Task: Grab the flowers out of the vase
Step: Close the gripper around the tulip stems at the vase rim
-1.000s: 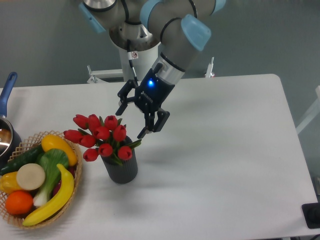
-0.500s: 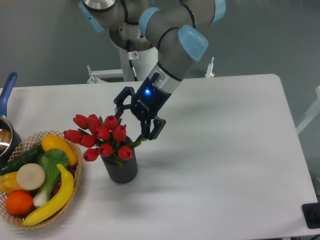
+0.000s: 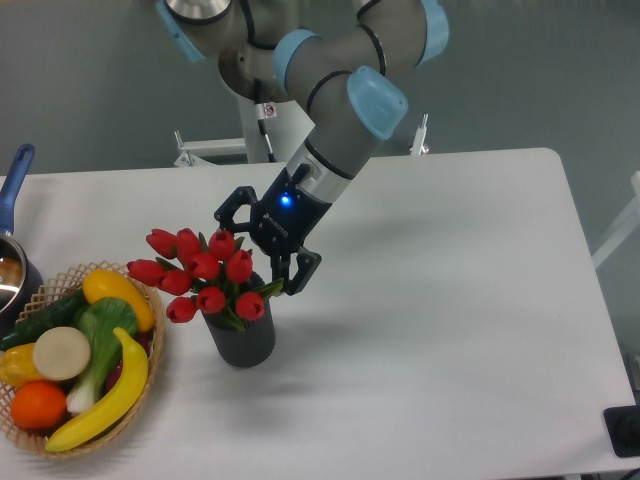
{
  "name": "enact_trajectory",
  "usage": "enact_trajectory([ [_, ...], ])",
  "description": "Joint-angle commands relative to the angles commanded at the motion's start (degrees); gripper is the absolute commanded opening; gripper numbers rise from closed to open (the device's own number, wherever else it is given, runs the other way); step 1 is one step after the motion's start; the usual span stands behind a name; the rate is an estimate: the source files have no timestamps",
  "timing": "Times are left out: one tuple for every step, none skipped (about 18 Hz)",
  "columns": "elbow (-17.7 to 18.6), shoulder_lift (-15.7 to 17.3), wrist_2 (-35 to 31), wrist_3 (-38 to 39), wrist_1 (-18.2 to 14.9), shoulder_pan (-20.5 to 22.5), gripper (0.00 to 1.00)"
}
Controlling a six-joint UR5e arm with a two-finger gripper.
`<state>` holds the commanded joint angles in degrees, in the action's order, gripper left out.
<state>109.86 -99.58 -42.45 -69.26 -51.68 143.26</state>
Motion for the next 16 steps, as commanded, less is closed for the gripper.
enact_trajectory([
  [-0.1, 0.0, 0.3, 0.0, 0.0, 0.0, 1.0],
  [-0.1, 0.0, 0.4, 0.0, 0.0, 0.0, 1.0],
  [-0.2, -0.1, 0.4, 0.0, 0.0, -0.1, 1.0],
  [-0.3, -0.2, 0.4, 0.0, 0.0, -0.2, 1.0],
  [-0.4, -0.4, 0.4, 0.0, 0.0, -0.2, 1.0],
  [-0.4, -0.5, 0.4, 0.0, 0.1, -0.3, 1.0],
  [-0.4, -0.5, 0.4, -0.1, 0.3, -0.3, 1.0],
  [-0.4, -0.6, 0.4, -0.1, 0.5, -0.3, 1.0],
  [-0.4, -1.0, 0.4, -0.2, 0.8, -0.3, 1.0],
  [-0.6, -1.1, 0.4, -0.2, 1.1, -0.8, 1.0],
  [-0.6, -1.5, 0.4, -0.2, 1.5, -1.1, 1.0],
  [-0.6, -1.8, 0.4, -0.2, 1.8, -1.1, 1.0],
  [-0.8, -1.8, 0.4, -0.2, 1.9, -1.1, 1.0],
  [-0.9, -1.8, 0.4, -0.2, 2.0, -1.1, 1.0],
  [-1.1, -2.0, 0.4, -0.2, 2.0, -1.1, 1.0],
  [-1.2, -2.1, 0.4, -0.2, 2.0, -1.2, 0.96],
])
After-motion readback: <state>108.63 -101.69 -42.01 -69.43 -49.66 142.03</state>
